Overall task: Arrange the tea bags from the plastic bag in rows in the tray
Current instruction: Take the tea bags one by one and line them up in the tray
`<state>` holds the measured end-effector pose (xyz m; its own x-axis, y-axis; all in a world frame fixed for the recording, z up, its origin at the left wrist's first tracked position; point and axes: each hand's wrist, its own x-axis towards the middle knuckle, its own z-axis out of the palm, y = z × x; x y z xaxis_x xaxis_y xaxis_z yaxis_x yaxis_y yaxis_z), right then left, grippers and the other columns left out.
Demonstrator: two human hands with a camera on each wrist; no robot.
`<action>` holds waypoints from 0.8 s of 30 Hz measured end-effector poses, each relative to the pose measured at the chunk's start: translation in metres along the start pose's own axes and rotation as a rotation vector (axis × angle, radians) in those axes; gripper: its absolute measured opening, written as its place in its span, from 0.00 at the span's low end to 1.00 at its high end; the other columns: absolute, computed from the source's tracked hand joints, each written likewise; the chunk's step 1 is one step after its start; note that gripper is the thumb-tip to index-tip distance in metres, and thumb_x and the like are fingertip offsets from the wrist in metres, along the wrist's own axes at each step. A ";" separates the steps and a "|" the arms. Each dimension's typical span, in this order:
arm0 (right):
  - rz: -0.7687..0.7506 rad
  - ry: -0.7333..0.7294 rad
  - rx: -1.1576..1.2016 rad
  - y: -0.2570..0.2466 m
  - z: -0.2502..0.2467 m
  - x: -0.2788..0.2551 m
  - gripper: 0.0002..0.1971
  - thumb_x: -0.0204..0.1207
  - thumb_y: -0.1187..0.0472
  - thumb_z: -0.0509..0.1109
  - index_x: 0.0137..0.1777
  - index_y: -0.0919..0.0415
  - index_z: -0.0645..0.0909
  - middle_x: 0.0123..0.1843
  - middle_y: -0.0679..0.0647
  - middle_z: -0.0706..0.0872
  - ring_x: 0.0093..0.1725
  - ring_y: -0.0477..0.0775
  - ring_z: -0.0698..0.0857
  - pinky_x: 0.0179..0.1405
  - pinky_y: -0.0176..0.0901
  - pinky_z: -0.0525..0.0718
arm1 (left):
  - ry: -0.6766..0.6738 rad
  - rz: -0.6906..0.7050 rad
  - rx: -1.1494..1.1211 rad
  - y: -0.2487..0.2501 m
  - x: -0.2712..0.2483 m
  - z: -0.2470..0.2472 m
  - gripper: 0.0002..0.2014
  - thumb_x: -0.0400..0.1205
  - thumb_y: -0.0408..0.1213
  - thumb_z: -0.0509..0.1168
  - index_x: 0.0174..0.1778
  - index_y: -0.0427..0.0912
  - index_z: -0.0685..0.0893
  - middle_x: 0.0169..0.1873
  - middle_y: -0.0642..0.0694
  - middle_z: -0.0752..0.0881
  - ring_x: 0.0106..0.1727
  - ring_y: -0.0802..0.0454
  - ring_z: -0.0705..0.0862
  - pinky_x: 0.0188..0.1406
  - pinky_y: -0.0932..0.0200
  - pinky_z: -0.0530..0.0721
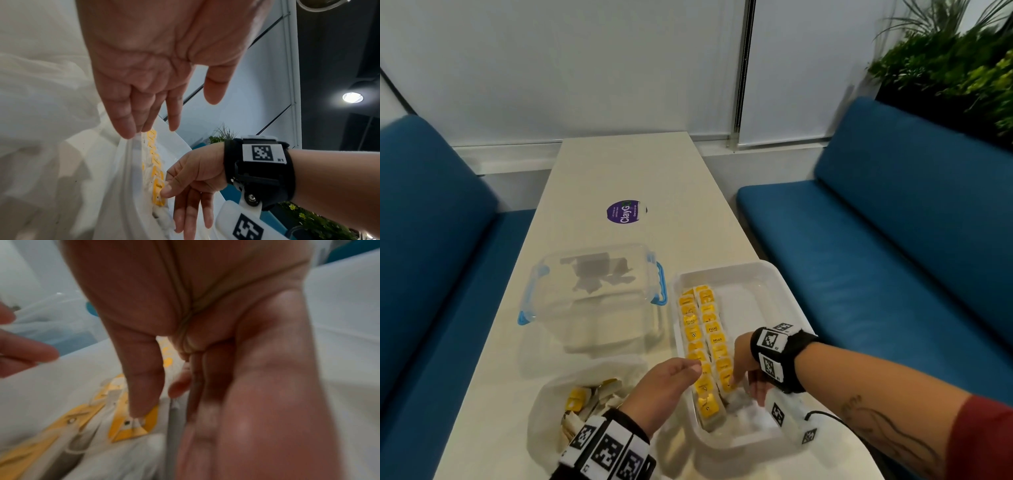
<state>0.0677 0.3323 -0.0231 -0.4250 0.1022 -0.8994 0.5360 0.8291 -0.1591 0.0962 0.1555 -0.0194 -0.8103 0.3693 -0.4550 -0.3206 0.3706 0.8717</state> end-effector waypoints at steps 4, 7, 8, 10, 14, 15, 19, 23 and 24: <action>-0.093 0.239 -0.202 -0.013 -0.018 -0.014 0.08 0.79 0.62 0.68 0.50 0.69 0.81 0.58 0.66 0.87 0.48 0.62 0.89 0.51 0.51 0.85 | 0.009 -0.002 -0.078 0.008 -0.009 -0.008 0.08 0.83 0.39 0.60 0.55 0.49 0.83 0.54 0.54 0.84 0.56 0.60 0.79 0.52 0.63 0.77; -0.168 0.250 -0.021 -0.026 -0.033 -0.029 0.09 0.81 0.61 0.64 0.50 0.69 0.73 0.35 0.62 0.86 0.23 0.55 0.84 0.31 0.48 0.85 | 0.139 0.065 -0.175 0.013 -0.019 -0.028 0.07 0.82 0.36 0.62 0.49 0.51 0.85 0.52 0.50 0.86 0.56 0.54 0.83 0.46 0.62 0.80; -0.226 0.279 0.039 -0.033 -0.037 -0.035 0.08 0.81 0.62 0.64 0.50 0.68 0.73 0.33 0.60 0.85 0.24 0.56 0.84 0.28 0.47 0.84 | 0.217 0.111 -0.188 0.013 -0.023 -0.039 0.08 0.82 0.34 0.63 0.48 0.51 0.85 0.50 0.48 0.87 0.53 0.52 0.84 0.44 0.62 0.80; -0.386 0.309 0.144 -0.051 -0.036 -0.050 0.04 0.80 0.65 0.65 0.46 0.66 0.74 0.34 0.60 0.85 0.28 0.57 0.85 0.28 0.47 0.84 | 0.383 0.218 -0.113 0.011 -0.034 -0.065 0.10 0.81 0.31 0.63 0.46 0.52 0.84 0.47 0.49 0.86 0.47 0.53 0.82 0.42 0.67 0.79; -0.679 0.107 0.126 -0.104 0.004 -0.067 0.08 0.74 0.74 0.68 0.44 0.61 0.77 0.38 0.56 0.84 0.34 0.50 0.85 0.32 0.42 0.86 | 0.648 0.244 0.192 -0.013 -0.055 -0.116 0.13 0.77 0.29 0.67 0.39 0.55 0.83 0.54 0.55 0.81 0.60 0.55 0.78 0.61 0.59 0.74; -0.718 0.067 0.004 -0.118 0.022 -0.066 0.08 0.74 0.75 0.68 0.48 0.63 0.80 0.38 0.52 0.83 0.36 0.47 0.83 0.36 0.39 0.85 | 0.667 0.201 0.288 -0.023 -0.058 -0.124 0.13 0.76 0.30 0.68 0.37 0.57 0.83 0.58 0.52 0.80 0.64 0.54 0.76 0.67 0.55 0.72; -0.708 0.184 -0.611 -0.162 0.087 -0.048 0.19 0.75 0.63 0.70 0.65 0.65 0.78 0.57 0.59 0.84 0.53 0.57 0.82 0.53 0.45 0.80 | 0.554 -0.070 0.453 -0.062 -0.059 -0.129 0.12 0.76 0.33 0.68 0.39 0.59 0.84 0.77 0.43 0.66 0.77 0.47 0.66 0.72 0.55 0.65; -0.557 0.326 -0.797 -0.167 0.122 -0.016 0.29 0.75 0.53 0.70 0.72 0.68 0.68 0.68 0.67 0.75 0.67 0.68 0.76 0.66 0.56 0.76 | 0.387 -0.102 0.465 -0.085 -0.055 -0.119 0.24 0.75 0.30 0.64 0.67 0.53 0.79 0.74 0.45 0.69 0.73 0.50 0.71 0.70 0.62 0.69; -0.544 0.354 -0.781 -0.164 0.126 -0.007 0.33 0.75 0.52 0.69 0.75 0.67 0.63 0.71 0.68 0.71 0.69 0.70 0.73 0.69 0.60 0.74 | 0.369 -0.095 0.478 -0.087 -0.056 -0.116 0.27 0.75 0.29 0.64 0.71 0.51 0.75 0.72 0.47 0.72 0.71 0.51 0.73 0.68 0.65 0.70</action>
<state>0.0743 0.1264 -0.0419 -0.7287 -0.3448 -0.5917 -0.3677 0.9259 -0.0866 0.1119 0.0039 -0.0486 -0.9328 0.0282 -0.3593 -0.2132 0.7606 0.6132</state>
